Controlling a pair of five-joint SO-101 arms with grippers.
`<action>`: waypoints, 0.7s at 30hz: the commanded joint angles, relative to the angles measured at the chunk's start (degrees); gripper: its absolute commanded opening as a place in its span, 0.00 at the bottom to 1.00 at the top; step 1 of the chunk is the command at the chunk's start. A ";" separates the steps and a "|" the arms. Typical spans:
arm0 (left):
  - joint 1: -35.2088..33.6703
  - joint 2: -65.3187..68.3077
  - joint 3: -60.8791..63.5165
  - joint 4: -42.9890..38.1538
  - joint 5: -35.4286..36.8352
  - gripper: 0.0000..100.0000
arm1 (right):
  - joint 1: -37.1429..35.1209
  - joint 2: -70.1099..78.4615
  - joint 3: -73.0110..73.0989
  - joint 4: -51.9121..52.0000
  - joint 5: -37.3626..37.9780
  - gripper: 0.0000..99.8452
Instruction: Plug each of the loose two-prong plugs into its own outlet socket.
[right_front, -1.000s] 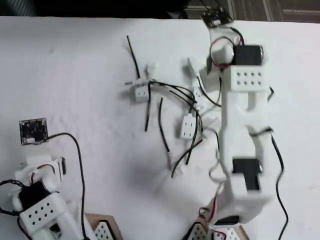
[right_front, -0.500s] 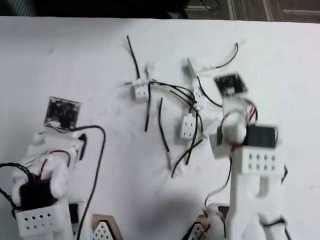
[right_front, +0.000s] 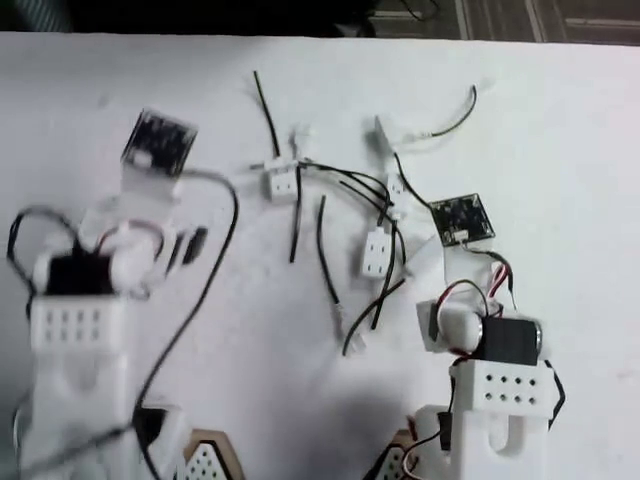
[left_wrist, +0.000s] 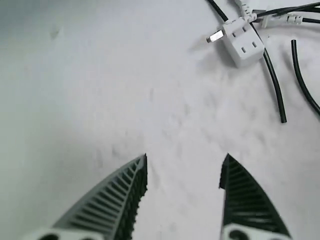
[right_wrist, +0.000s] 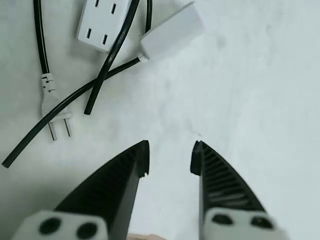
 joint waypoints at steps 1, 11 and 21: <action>2.15 11.74 -11.78 -0.35 3.43 0.30 | 0.66 -0.75 0.35 -1.45 -0.35 0.14; 7.16 40.75 -35.78 -0.35 9.85 0.34 | 2.86 -0.75 5.63 -6.20 -0.44 0.14; 10.07 66.15 -56.53 0.09 13.63 0.34 | 2.77 -0.75 6.15 -6.20 -0.44 0.14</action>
